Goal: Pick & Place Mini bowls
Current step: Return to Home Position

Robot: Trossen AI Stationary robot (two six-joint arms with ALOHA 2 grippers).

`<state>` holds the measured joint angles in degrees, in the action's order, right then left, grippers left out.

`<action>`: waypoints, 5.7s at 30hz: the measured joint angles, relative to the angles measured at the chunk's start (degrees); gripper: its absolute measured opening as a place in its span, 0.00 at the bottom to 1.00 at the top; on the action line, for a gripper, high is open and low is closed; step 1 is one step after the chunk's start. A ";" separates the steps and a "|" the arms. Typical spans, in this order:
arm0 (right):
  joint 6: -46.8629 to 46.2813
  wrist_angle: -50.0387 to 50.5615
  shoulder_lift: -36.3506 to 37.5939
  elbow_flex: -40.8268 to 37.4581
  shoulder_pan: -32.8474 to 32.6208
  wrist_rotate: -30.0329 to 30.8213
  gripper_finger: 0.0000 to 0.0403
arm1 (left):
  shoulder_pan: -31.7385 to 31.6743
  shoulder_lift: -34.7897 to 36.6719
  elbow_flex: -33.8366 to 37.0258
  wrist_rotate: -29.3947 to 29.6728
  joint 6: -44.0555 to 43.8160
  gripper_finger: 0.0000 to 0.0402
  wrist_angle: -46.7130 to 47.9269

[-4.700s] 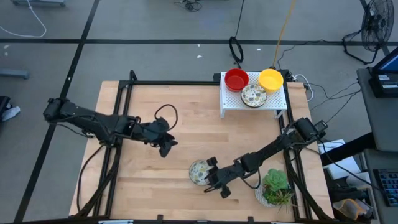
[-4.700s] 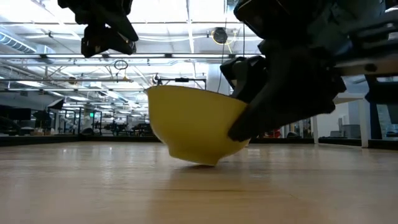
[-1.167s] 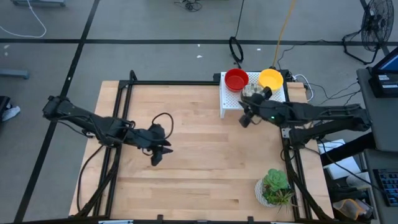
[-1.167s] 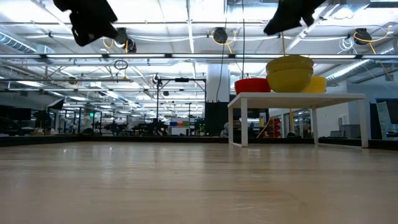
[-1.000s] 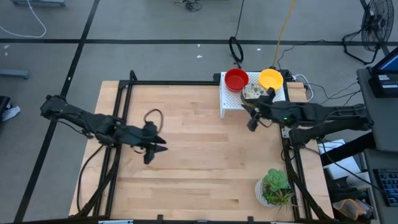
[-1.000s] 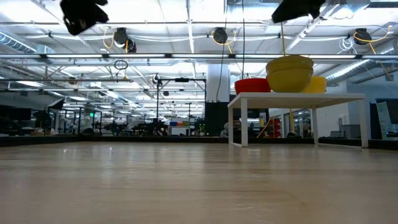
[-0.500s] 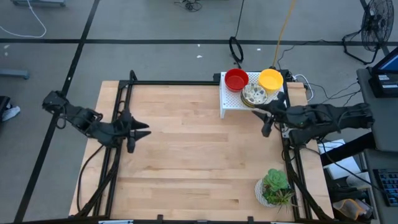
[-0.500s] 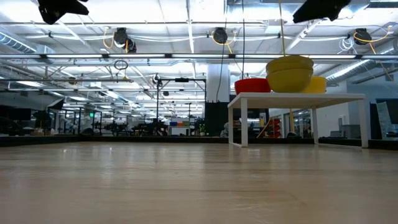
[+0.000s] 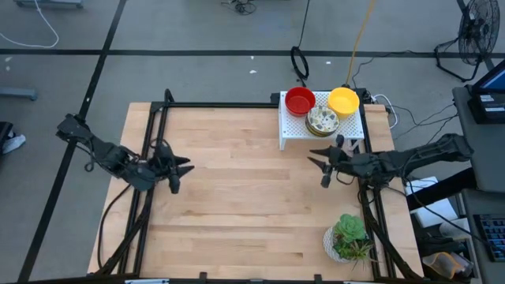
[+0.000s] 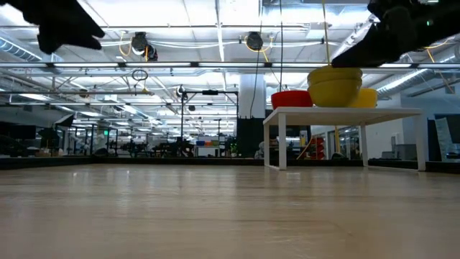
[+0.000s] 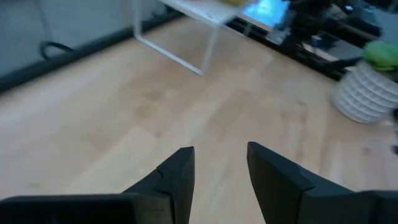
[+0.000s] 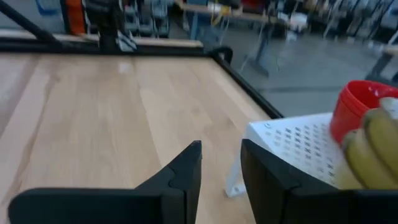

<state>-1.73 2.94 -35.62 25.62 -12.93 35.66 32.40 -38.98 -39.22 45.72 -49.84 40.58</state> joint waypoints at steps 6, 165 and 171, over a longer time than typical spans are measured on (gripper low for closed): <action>8.52 -21.06 0.79 -10.33 0.00 0.02 0.25 | 0.00 0.00 12.87 -6.56 5.45 0.37 -24.82; 14.86 -39.48 35.46 -23.82 27.36 0.28 0.25 | -30.67 38.62 38.31 -5.14 25.60 0.37 -65.64; 14.86 -39.50 35.46 -23.82 27.36 0.28 0.25 | -30.67 38.62 38.31 -5.14 25.60 0.37 -65.64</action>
<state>13.13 -36.56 -0.16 1.80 14.44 35.94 1.74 -0.36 -0.91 40.58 -24.24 -25.06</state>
